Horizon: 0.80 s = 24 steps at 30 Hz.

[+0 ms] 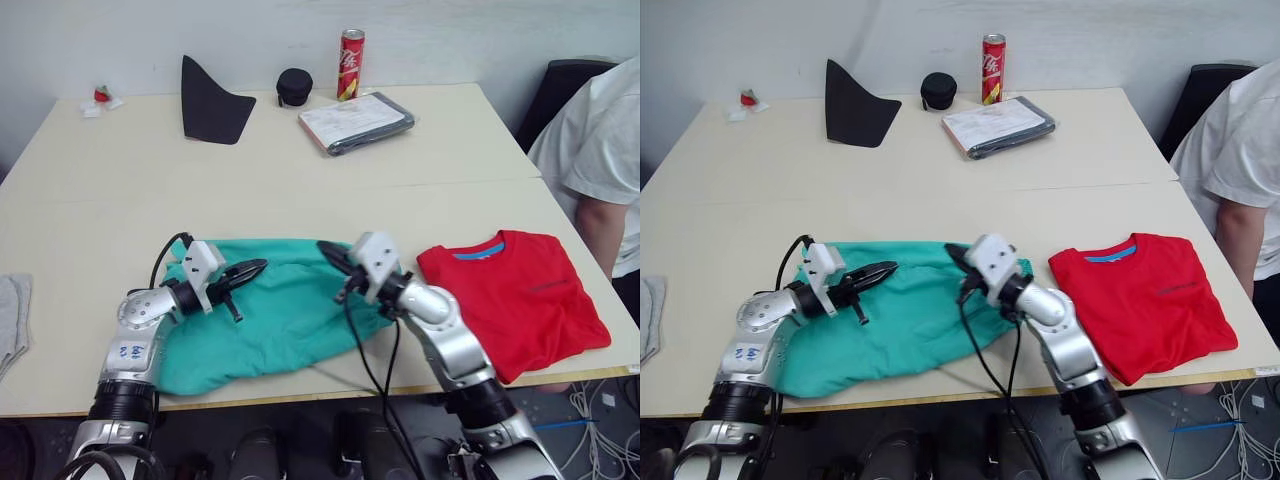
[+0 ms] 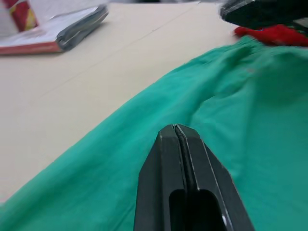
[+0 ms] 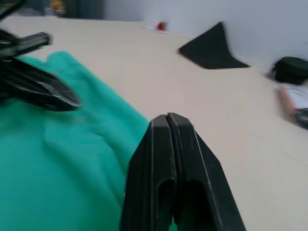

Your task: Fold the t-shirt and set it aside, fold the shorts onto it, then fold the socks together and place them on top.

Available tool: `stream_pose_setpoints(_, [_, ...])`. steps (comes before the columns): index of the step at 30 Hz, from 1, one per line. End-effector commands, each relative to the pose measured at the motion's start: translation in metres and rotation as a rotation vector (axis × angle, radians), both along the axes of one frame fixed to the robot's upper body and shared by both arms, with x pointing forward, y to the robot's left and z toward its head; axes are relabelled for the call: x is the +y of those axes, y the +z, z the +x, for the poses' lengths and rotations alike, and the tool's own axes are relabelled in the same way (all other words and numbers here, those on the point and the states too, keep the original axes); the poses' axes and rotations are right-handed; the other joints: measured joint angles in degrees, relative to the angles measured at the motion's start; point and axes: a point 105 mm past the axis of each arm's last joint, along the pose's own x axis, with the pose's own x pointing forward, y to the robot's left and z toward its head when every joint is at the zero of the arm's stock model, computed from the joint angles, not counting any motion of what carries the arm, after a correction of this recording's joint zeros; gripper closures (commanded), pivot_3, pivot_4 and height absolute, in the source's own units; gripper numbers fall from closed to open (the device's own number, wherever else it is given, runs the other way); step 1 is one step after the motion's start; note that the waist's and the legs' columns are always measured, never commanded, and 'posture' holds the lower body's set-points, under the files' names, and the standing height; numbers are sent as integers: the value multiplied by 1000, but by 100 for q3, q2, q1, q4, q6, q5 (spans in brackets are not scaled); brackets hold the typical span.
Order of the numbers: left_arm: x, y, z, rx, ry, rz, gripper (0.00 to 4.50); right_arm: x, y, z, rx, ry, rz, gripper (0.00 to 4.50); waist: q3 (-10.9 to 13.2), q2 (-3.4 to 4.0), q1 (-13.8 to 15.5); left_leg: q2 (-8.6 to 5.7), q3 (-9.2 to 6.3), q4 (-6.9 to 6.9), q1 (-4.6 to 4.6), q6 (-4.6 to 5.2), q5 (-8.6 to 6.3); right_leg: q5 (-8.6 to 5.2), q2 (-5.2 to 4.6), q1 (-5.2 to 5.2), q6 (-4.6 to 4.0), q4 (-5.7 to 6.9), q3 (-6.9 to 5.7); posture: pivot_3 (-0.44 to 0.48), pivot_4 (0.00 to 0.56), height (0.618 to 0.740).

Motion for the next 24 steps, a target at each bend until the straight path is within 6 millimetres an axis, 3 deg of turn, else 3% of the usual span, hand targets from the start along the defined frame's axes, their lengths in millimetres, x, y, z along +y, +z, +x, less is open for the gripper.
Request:
stream_pose_setpoints(1, [15,-9,14,11,123,42,4482,2,-20,17,31,-66,-56,4500,-1,-1,0,0,1,3,-5,1,1,0,0,-5,0,0,-1,0,150,740])
stream_pose_setpoints(7, [31,-27,17,70,219,54,4482,-35,-25,39,59,-229,-3,4500,-7,-3,7,-1,-1,6,14,6,-1,0,-7,19,0,2,-1,0,150,740])
stream_pose_setpoints(11, [37,-36,10,99,218,52,4482,-79,-24,35,75,-309,52,4500,-24,4,15,-2,-5,5,17,5,-1,0,-9,22,1,6,-2,0,150,740])
stream_pose_setpoints(14, [33,-27,8,53,168,1,4482,-84,11,10,-1,-178,214,4500,-42,12,17,-3,-5,0,17,4,-3,0,-9,23,1,0,-1,0,150,740])
stream_pose_setpoints(15, [25,-13,6,1,108,-41,4482,-89,25,-3,20,-142,295,4500,-41,12,14,-2,-4,-2,17,4,-3,0,-8,22,1,-1,-1,0,150,740])
stream_pose_setpoints(17, [16,4,4,-68,29,-81,4500,-96,39,-20,66,-119,365,4146,-34,24,-16,1,-4,-6,12,4,-3,0,-5,15,1,-1,-2,0,150,740])
stream_pose_setpoints(20, [-4,26,-4,-96,-157,-110,4500,-110,40,-63,255,-91,437,3290,-33,20,20,3,-10,-11,6,0,-2,-2,-1,9,-1,-2,-4,0,150,740])
stream_pose_setpoints(24, [-24,25,-22,-54,-387,-51,4500,-123,16,-107,597,-148,466,1806,-35,17,44,-4,-25,-20,1,1,-3,-4,0,17,-2,-21,-10,0,150,740])
